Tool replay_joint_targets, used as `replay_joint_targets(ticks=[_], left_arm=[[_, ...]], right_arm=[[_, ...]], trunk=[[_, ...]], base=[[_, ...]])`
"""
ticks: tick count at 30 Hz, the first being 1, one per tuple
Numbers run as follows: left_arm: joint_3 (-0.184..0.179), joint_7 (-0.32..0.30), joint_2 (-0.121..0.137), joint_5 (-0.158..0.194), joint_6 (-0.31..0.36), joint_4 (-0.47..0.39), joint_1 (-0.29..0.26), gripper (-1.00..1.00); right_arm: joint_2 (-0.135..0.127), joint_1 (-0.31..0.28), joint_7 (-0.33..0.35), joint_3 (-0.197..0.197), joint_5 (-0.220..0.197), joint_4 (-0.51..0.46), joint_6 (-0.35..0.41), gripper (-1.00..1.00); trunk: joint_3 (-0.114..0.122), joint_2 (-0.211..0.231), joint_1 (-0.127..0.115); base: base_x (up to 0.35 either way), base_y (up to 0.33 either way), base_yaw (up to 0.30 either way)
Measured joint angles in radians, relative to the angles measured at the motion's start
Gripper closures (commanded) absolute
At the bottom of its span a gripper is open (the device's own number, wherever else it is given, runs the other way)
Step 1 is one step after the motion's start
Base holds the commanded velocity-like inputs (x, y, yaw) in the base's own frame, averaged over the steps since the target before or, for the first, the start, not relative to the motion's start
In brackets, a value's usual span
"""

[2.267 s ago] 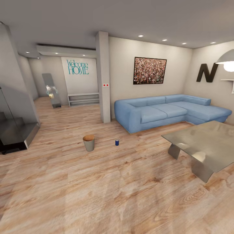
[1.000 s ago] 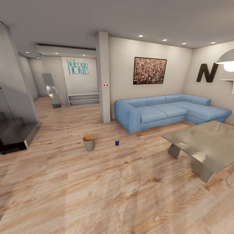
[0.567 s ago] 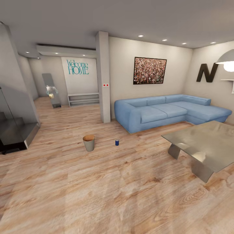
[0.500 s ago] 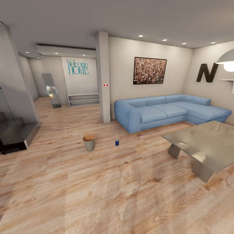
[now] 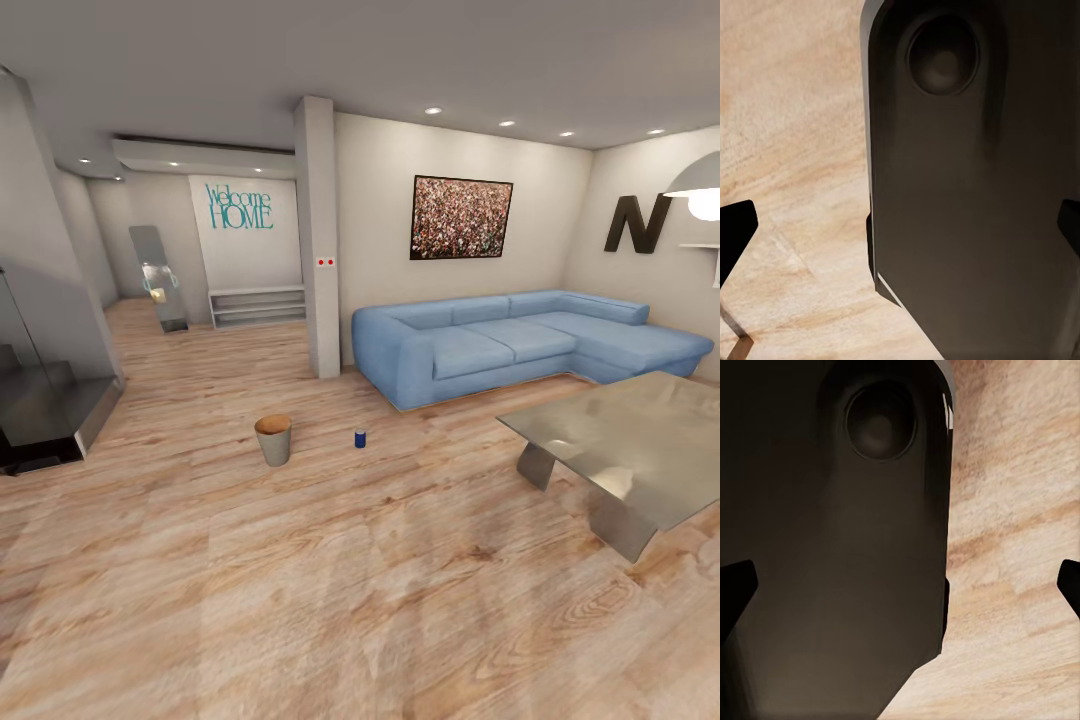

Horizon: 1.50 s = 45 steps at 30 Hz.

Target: Put the three can of soda from the living room inside the tash can in the kitchen.

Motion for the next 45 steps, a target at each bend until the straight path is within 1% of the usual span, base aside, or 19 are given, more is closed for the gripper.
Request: replay_joint_targets(ticks=[45], left_arm=[[0.000,0.000,0.000,0.000,0.000,0.000,0.000,-1.00]], right_arm=[[0.000,0.000,0.000,0.000,0.000,0.000,0.000,-1.00]], trunk=[[0.000,0.000,0.000]], base=[[0.000,0.000,0.000]])
